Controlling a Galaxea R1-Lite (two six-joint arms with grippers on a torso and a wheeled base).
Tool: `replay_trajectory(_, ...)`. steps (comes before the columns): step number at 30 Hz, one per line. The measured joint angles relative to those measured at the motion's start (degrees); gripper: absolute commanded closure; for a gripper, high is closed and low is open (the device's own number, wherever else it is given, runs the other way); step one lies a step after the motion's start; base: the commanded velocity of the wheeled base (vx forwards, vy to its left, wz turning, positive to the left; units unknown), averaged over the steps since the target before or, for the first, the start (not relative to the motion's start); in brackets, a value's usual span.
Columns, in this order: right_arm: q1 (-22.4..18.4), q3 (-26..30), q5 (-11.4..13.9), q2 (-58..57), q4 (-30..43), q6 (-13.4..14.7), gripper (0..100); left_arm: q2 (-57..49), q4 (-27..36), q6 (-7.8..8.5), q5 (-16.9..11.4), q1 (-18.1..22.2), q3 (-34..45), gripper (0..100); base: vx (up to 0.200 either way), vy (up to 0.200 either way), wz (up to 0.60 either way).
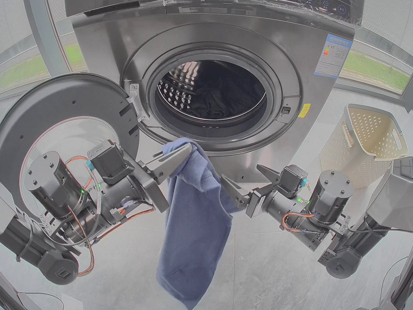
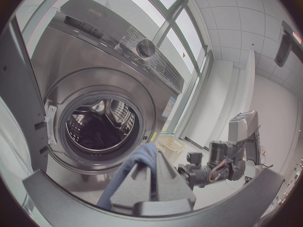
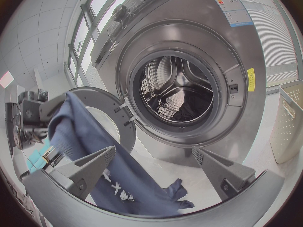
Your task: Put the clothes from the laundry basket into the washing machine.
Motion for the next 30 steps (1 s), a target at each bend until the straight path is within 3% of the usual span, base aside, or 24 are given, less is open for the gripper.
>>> replay_trajectory(5,-0.28,2.1,-0.06,0.24,-0.07,-0.33,0,0.05,-0.02,-0.17,2.15,0.11,-2.43,100,0.0,0.0,0.0)
replay_trajectory(16,-0.43,2.82,-0.15,1.9,-0.11,-0.41,0,-0.2,-0.11,-0.15,2.41,0.11,-4.33,100,0.0,0.0,0.0)
replay_trajectory(30,-3.95,-2.34,0.22,5.92,-0.02,-1.27,0,-0.59,-0.16,-0.15,2.24,-0.11,-4.44,100,0.0,0.0,0.0)
